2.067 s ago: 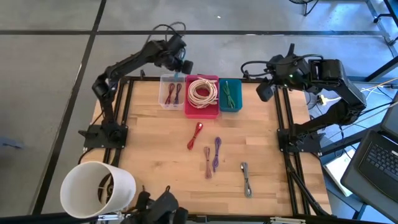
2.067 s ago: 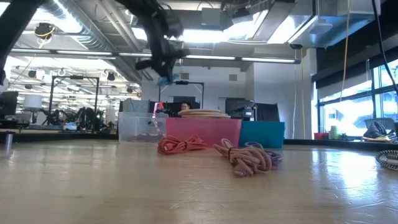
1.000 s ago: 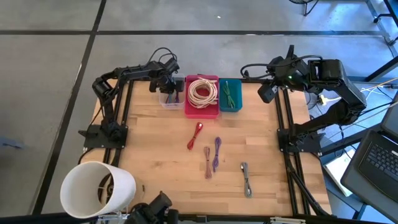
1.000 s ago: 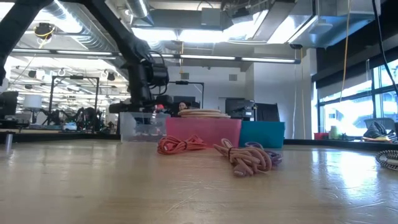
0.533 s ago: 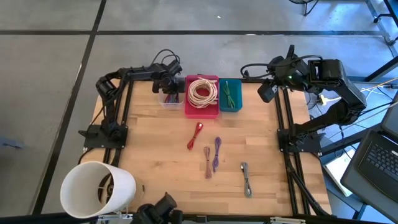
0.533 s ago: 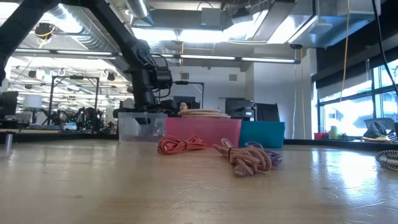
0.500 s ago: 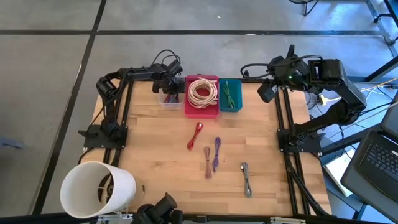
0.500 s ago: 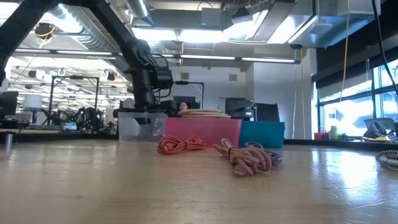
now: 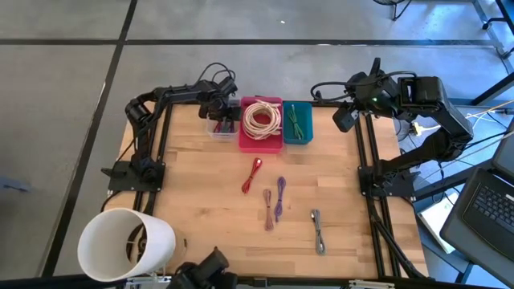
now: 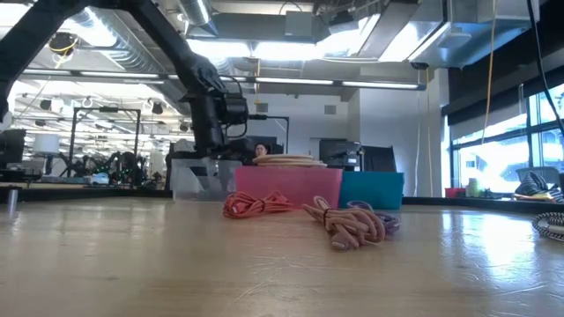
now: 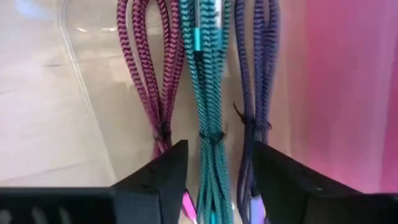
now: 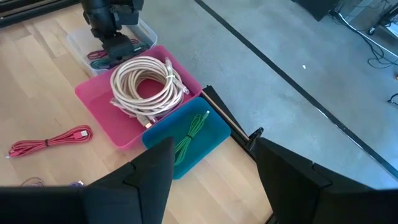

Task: Pick & Place USB Port
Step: Put the orange charger cable into the blue bin

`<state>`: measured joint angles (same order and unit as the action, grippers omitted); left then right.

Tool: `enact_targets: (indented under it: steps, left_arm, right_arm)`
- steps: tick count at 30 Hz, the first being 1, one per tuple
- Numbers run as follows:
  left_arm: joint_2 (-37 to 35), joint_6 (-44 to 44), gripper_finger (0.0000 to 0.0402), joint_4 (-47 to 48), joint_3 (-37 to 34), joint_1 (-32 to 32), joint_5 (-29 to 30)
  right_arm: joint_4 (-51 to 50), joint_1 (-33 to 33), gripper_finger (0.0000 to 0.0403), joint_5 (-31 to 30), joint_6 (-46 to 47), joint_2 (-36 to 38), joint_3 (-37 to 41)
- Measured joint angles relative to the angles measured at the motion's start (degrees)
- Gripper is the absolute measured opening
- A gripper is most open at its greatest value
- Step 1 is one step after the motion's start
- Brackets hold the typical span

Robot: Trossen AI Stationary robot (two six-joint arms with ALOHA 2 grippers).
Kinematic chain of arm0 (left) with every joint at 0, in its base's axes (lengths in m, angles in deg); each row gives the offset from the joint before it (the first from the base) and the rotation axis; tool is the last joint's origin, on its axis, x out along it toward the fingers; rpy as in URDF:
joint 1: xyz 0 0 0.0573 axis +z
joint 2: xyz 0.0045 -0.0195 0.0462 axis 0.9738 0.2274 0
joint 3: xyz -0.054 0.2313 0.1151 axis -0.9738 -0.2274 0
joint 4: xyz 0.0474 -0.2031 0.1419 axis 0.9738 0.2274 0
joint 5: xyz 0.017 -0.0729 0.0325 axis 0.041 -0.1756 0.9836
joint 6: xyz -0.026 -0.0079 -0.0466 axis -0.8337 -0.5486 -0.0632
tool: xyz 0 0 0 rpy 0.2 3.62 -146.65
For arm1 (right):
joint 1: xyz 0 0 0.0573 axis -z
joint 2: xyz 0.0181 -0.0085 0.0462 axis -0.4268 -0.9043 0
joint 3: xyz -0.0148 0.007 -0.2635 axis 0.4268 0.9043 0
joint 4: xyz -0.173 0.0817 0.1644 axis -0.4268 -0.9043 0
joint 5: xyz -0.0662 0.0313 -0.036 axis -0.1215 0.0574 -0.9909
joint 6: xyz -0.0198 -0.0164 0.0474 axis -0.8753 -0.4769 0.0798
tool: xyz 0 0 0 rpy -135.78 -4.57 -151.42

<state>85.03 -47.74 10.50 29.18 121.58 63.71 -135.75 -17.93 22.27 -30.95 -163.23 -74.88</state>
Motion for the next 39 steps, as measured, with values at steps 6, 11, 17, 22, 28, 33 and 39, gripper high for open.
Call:
enact_targets:
  steps: [6, 11, 17, 22, 28, 33, 39]
  left_arm:
    - [-6.6, 1.1, 0.019, 1.3, 1.6, -0.1, 0.3]
    - [-14.5, 1.1, 0.0188, 3.2, 2.0, -2.6, 0.1]
    - [-21.7, 3.9, 0.0188, 3.9, 1.9, -13.7, -2.5]
    - [-23.5, 2.8, 0.0187, 5.5, 1.9, -25.0, -2.2]
    - [-20.7, -6.8, 0.0182, 6.7, 1.8, -34.7, 3.2]
    - [-15.5, -15.2, 0.0182, 6.3, 1.8, -39.3, 6.4]
    - [-7.6, -20.8, 0.0182, 4.4, 1.8, -42.0, 4.3]
  right_arm:
    - [0.0, 0.0, 0.0224, 0.0, 0.0, 0.0, 0.0]
    - [0.0, 0.0, 0.0224, 0.0, 0.0, 0.0, 0.0]
    - [0.0, 0.0, 0.0224, -0.2, -0.4, 0.0, 0.0]
    - [0.0, 0.0, 0.0224, -0.2, -0.4, 0.0, 0.0]
    - [0.0, 0.0, 0.0224, -0.2, -0.4, 0.0, 0.0]
    - [0.0, 0.0, 0.0224, -0.2, -0.4, 0.0, 0.0]
    - [-0.1, 0.0, 0.0224, -0.1, -0.5, 0.0, 0.0]
